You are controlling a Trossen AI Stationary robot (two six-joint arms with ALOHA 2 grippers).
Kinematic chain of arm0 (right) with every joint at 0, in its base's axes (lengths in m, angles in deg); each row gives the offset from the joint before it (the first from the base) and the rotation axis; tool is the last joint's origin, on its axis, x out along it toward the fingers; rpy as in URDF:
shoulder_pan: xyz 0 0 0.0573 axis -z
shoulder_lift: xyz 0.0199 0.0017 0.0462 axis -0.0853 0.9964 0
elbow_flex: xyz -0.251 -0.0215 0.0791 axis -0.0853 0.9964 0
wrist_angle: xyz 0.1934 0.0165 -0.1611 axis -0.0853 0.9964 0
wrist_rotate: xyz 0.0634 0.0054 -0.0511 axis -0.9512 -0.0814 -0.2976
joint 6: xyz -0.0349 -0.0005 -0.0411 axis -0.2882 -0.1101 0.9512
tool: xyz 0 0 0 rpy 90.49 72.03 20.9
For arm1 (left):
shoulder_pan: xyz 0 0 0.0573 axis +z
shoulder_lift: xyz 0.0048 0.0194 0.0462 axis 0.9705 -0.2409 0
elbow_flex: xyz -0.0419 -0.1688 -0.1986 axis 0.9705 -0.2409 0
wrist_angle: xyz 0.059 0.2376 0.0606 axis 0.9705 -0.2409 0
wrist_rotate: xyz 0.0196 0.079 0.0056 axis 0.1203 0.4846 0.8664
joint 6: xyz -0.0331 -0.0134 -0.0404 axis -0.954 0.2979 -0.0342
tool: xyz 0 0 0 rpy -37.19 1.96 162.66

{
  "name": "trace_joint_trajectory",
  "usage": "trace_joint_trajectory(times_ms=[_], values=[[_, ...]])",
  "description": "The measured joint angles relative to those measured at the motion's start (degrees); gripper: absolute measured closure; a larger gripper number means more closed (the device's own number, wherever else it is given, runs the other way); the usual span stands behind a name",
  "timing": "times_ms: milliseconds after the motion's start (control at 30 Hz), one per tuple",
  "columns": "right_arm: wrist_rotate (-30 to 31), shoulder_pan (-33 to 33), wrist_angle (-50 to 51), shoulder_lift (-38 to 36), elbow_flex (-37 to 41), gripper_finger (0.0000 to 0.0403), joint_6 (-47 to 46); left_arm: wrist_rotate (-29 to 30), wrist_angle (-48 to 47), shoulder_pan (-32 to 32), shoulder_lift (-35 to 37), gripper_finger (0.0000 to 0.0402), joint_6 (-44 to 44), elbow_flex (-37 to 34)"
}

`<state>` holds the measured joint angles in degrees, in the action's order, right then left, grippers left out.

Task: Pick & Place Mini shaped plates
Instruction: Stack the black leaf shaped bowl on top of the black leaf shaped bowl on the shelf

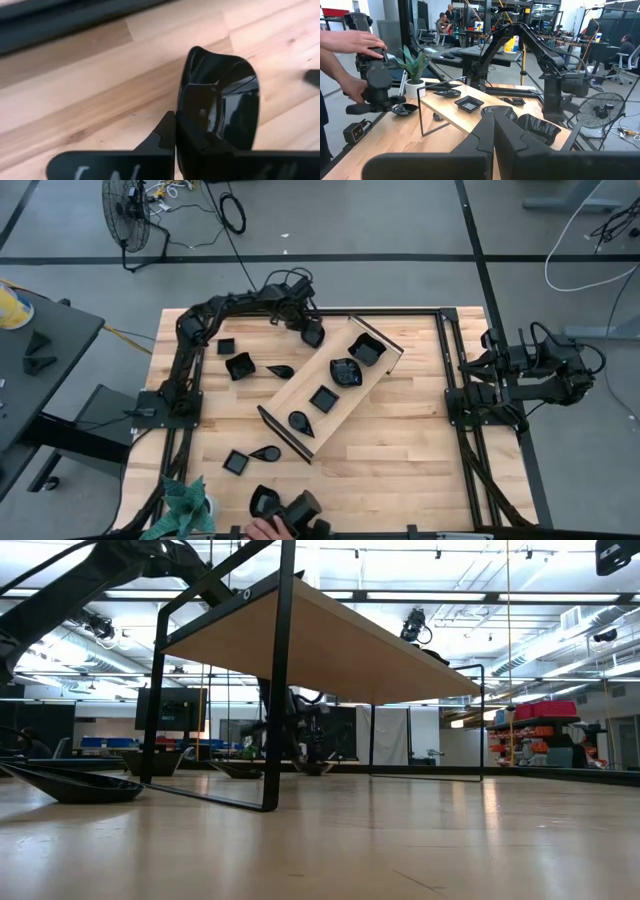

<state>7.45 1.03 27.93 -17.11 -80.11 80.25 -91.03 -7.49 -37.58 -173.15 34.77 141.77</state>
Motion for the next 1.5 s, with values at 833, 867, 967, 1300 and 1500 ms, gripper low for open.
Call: trace_joint_trajectory(times_ms=[833,867,967,1300,1500], values=[[0.00,0.01,-0.01,0.00,-0.02,0.0392,0.01,0.97,-1.64,-0.75,16.53,0.0399,-2.73,0.00],[0.00,0.00,0.01,0.00,-0.02,0.0392,0.01,1.21,-1.69,-1.32,17.27,0.0399,-3.11,0.00],[0.00,0.02,0.00,0.00,-0.02,0.0392,0.00,2.34,-1.81,-3.29,19.46,0.0399,-4.46,0.00],[0.00,0.01,-0.01,0.00,-0.02,0.0392,0.00,2.71,-2.21,-9.73,25.90,0.0399,-9.11,0.00],[0.00,0.02,-0.01,0.00,-0.02,0.0392,0.00,2.83,-2.81,-13.11,27.34,0.0399,-9.51,0.00]])
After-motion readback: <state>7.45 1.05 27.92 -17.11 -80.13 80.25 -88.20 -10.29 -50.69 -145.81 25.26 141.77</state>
